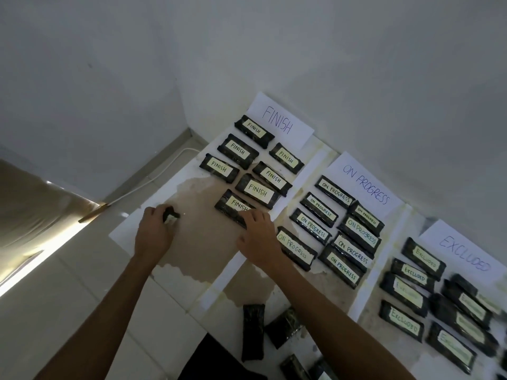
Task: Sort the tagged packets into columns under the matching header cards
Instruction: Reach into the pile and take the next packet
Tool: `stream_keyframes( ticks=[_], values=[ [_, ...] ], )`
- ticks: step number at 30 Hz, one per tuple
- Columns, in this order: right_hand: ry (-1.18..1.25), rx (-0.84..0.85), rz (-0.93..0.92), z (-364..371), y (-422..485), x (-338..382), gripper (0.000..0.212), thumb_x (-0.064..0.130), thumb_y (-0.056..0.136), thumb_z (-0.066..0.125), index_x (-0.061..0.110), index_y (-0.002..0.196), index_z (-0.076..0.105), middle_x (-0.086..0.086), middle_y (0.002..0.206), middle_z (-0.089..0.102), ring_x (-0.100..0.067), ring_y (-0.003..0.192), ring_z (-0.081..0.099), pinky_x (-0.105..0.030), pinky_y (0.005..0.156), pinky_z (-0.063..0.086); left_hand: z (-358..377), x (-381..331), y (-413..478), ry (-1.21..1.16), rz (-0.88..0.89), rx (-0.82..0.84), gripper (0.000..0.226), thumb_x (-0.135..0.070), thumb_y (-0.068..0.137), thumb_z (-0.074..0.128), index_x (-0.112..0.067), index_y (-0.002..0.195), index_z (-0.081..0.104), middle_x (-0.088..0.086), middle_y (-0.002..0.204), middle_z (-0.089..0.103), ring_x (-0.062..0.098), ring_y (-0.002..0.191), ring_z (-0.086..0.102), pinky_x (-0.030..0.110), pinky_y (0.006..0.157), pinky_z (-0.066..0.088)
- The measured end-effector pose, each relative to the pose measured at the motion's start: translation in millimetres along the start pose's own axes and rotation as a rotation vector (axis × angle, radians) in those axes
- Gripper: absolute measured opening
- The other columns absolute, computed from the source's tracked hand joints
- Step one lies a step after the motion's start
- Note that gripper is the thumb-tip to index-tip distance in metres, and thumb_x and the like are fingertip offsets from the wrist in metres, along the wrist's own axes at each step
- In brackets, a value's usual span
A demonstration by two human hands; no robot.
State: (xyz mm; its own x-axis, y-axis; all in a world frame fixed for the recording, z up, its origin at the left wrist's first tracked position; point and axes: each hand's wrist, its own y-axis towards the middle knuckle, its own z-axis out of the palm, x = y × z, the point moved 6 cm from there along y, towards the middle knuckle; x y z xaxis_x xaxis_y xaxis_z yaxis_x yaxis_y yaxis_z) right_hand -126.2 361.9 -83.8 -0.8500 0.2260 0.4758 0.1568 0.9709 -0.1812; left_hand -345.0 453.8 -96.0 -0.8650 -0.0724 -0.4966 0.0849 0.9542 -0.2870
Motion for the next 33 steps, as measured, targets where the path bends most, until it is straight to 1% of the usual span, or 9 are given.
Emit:
stream_keyframes(
  ticks=[4,9,11,15,18,21,25,29,33],
  values=[
    [0.285,0.059,0.037,2,-12,20,0.050,0.010,0.080,0.058,0.011,0.130,0.047,-0.008,0.127,0.049,-0.022,0.116,0.043,-0.032,0.096,0.039,-8,-3,-10,-0.623,-0.214,0.115,0.047,0.004,0.086,0.049,-0.013,0.129,0.049,0.011,0.114,0.058,0.023,0.096,0.057,0.039,0.076,0.050],
    [0.484,0.140,0.085,9,-14,46,0.049,0.015,0.084,0.065,0.013,0.129,0.047,-0.006,0.123,0.053,-0.012,0.097,0.051,-0.019,0.077,0.043,8,-20,-27,-0.838,-0.304,0.250,0.053,0.006,0.086,0.046,-0.017,0.134,0.044,0.011,0.110,0.061,0.026,0.094,0.063,0.043,0.072,0.056],
    [0.506,0.125,0.092,9,-14,54,0.049,0.017,0.083,0.068,0.012,0.127,0.047,-0.006,0.121,0.053,-0.015,0.098,0.054,-0.018,0.073,0.046,14,-26,-33,-0.873,-0.306,0.273,0.055,0.007,0.087,0.045,-0.018,0.135,0.042,0.013,0.113,0.060,0.024,0.094,0.063,0.039,0.070,0.056],
    [0.480,0.020,0.054,3,-22,56,0.059,0.017,0.077,0.070,0.012,0.130,0.045,-0.008,0.122,0.043,-0.021,0.108,0.049,-0.035,0.090,0.051,23,-38,-45,-0.860,-0.276,0.320,0.057,0.004,0.087,0.049,-0.019,0.138,0.036,0.008,0.109,0.063,0.018,0.090,0.063,0.033,0.068,0.053],
    [0.450,-0.043,0.089,-7,-32,45,0.066,0.021,0.076,0.072,0.011,0.133,0.040,-0.009,0.125,0.037,-0.022,0.115,0.044,-0.035,0.095,0.048,30,-45,-49,-0.868,-0.280,0.349,0.058,0.006,0.086,0.051,-0.017,0.137,0.037,0.007,0.103,0.062,0.021,0.091,0.063,0.035,0.067,0.054],
    [0.464,-0.041,0.171,-9,-49,31,0.068,0.028,0.077,0.073,0.010,0.134,0.038,-0.010,0.126,0.039,-0.020,0.116,0.043,-0.033,0.092,0.049,43,-58,-61,-0.907,-0.313,0.363,0.045,0.009,0.085,0.050,-0.013,0.124,0.044,0.014,0.101,0.059,0.031,0.094,0.062,0.038,0.062,0.056],
    [0.373,-0.040,0.212,-4,-78,12,0.060,0.034,0.079,0.070,0.013,0.129,0.045,-0.009,0.119,0.047,-0.023,0.108,0.049,-0.035,0.087,0.050,70,-83,-92,-0.924,-0.315,0.453,0.034,0.010,0.084,0.050,-0.010,0.112,0.048,0.015,0.097,0.061,0.027,0.085,0.063,0.030,0.050,0.054],
    [0.306,-0.099,0.300,-8,-107,-18,0.055,0.032,0.076,0.071,0.013,0.124,0.050,-0.009,0.123,0.051,-0.024,0.111,0.048,-0.031,0.088,0.044,103,-101,-119,-0.901,-0.308,0.523,0.037,0.010,0.083,0.051,-0.011,0.114,0.047,0.014,0.101,0.062,0.024,0.085,0.062,0.038,0.062,0.055],
    [0.282,-0.152,0.318,-19,-134,-50,0.050,0.024,0.073,0.072,0.011,0.118,0.055,-0.010,0.115,0.057,-0.024,0.102,0.053,-0.024,0.079,0.039,131,-125,-143,-0.839,-0.250,0.594,0.039,0.010,0.082,0.052,-0.015,0.111,0.047,0.012,0.100,0.061,0.023,0.087,0.062,0.041,0.069,0.056]
  ],
)
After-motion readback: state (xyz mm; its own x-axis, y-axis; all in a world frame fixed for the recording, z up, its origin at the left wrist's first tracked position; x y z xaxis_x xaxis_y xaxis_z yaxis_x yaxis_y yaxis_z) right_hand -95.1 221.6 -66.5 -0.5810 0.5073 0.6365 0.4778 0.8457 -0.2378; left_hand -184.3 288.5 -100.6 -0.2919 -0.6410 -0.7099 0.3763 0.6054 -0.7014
